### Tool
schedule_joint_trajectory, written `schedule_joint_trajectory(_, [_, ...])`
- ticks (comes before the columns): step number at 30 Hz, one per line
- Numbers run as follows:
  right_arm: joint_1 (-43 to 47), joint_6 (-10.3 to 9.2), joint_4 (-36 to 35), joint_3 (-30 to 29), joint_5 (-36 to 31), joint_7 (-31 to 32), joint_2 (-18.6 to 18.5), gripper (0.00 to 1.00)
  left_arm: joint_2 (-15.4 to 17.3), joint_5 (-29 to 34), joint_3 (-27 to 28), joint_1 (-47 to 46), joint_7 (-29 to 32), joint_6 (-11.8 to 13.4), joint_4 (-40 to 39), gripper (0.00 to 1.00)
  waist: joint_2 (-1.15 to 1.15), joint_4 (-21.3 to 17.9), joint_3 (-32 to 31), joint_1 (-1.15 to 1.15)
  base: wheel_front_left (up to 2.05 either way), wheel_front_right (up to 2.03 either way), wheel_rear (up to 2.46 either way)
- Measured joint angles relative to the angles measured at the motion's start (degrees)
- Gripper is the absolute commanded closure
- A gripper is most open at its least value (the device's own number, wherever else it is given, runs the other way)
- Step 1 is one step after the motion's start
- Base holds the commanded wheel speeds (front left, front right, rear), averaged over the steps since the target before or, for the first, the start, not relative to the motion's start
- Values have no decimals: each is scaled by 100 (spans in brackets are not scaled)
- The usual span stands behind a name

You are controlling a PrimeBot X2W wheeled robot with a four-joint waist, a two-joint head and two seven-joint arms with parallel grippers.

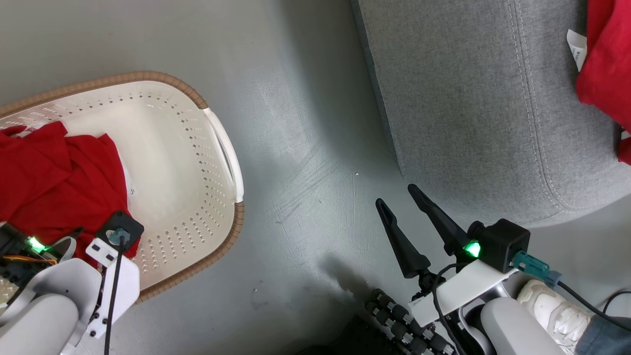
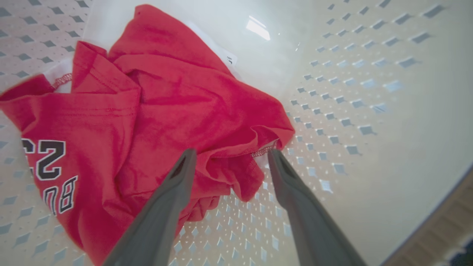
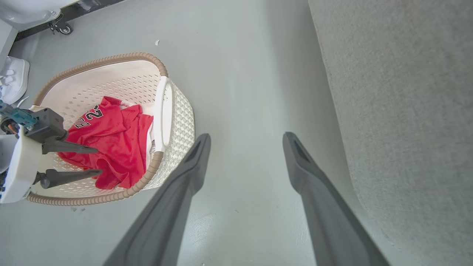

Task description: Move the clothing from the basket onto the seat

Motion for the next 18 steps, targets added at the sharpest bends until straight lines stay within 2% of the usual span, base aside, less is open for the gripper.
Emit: schedule_joint_trajectory(18, [15,0,-33,57,-10,0,1,0,167,-14,121,-70,49,5,97,0,0,-3,240,0,0,0,0])
